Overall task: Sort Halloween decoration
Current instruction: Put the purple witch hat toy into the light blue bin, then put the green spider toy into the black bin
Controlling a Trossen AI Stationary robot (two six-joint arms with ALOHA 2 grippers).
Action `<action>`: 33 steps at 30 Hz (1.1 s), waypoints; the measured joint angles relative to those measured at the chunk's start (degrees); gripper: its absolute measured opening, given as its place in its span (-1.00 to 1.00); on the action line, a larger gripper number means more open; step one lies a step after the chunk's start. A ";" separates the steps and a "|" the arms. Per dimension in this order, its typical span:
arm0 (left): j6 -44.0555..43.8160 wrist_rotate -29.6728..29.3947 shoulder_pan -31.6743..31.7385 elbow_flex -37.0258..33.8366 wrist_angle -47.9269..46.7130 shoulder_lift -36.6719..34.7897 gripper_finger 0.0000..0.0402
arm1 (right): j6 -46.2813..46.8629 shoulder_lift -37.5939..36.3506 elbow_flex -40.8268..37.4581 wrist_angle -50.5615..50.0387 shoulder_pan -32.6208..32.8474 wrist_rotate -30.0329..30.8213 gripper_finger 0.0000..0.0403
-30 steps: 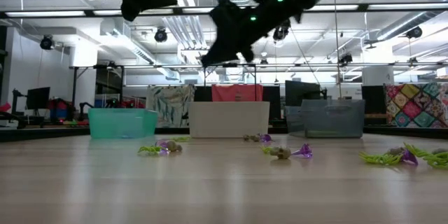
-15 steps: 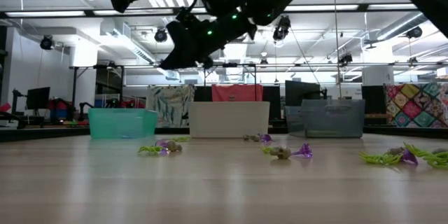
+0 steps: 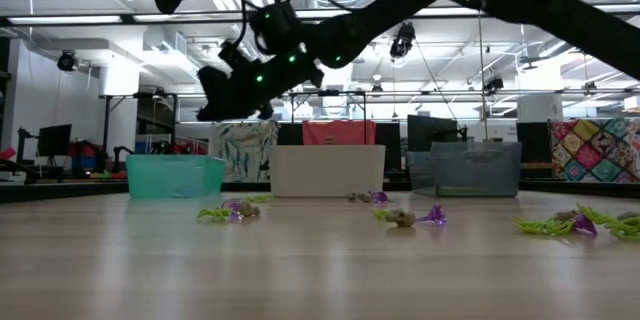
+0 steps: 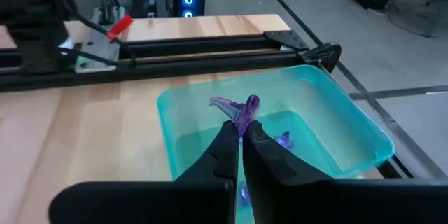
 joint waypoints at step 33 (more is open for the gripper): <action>-1.70 -0.17 -0.02 -0.04 -2.49 -0.17 -0.54 | -0.18 0.88 5.98 -12.39 0.64 -2.89 -0.30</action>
